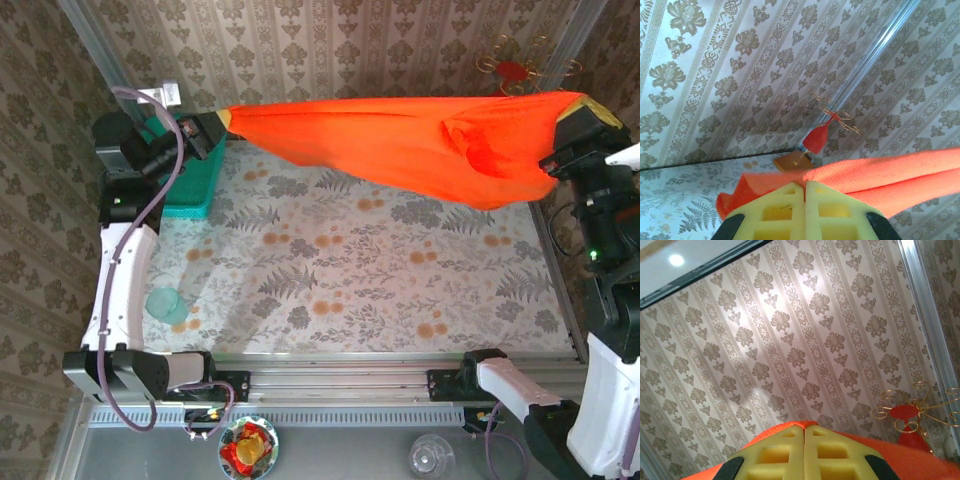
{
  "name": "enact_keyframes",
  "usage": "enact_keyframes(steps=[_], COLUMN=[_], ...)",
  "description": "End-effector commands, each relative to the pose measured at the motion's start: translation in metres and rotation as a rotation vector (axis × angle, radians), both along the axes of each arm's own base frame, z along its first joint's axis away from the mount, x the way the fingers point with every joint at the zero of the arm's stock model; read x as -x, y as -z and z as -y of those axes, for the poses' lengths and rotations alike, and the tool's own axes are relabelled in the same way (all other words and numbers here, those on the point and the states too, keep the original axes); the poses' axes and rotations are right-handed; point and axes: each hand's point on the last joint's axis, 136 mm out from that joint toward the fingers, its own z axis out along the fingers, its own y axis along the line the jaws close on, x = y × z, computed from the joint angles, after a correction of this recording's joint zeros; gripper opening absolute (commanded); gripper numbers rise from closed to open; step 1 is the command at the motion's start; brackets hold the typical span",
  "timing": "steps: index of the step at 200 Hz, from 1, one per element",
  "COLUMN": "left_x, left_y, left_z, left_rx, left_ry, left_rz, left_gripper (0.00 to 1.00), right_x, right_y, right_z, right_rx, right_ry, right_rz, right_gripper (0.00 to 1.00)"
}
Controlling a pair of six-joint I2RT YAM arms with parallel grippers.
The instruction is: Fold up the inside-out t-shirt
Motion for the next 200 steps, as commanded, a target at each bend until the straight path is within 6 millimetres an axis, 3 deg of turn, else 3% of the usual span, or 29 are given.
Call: enact_keyframes(steps=[1, 10, 23, 58, 85, 96, 116, 132, 153, 178, 200], left_x=[0.03, 0.035, 0.036, 0.019, -0.009, -0.021, -0.045, -0.062, -0.075, -0.067, -0.051], left_y=[-0.082, -0.097, -0.102, -0.066, -0.032, -0.026, -0.034, -0.054, -0.089, -0.124, -0.131], left_z=[-0.033, -0.049, -0.063, -0.058, -0.064, -0.065, -0.067, -0.067, -0.064, -0.061, -0.059], left_rx=[0.038, 0.021, -0.033, -0.014, 0.009, 0.017, 0.041, 0.064, 0.102, 0.111, 0.09], left_ry=[-0.098, -0.186, -0.268, -0.212, -0.227, -0.221, -0.21, -0.183, -0.138, -0.109, -0.111], left_rz=[0.187, 0.21, 0.208, 0.088, -0.015, -0.03, -0.011, 0.009, 0.051, 0.105, 0.12], left_gripper=[0.0, 0.0, 0.0, 0.0, 0.0, 0.0, 0.0, 0.0, 0.0, 0.0, 0.0], right_x=[-0.047, -0.054, -0.061, -0.073, -0.098, -0.113, -0.138, -0.155, -0.162, -0.143, -0.132], right_y=[0.045, 0.057, 0.068, 0.083, 0.103, 0.111, 0.119, 0.108, 0.075, 0.027, 0.021], right_z=[-0.004, -0.007, -0.009, -0.016, -0.024, -0.027, -0.03, -0.029, -0.03, -0.031, -0.033], right_rx=[-0.027, -0.037, -0.046, -0.063, -0.072, -0.073, -0.076, -0.083, -0.08, -0.07, -0.072], right_ry=[-0.023, -0.037, -0.045, -0.085, -0.124, -0.138, -0.151, -0.153, -0.163, -0.175, -0.193], right_rz=[-0.16, -0.196, -0.233, -0.28, -0.335, -0.359, -0.37, -0.348, -0.29, -0.192, -0.181], right_gripper=[0.0, 0.0, 0.0, 0.0, 0.0, 0.0, 0.0, 0.0, 0.0, 0.0, 0.0])
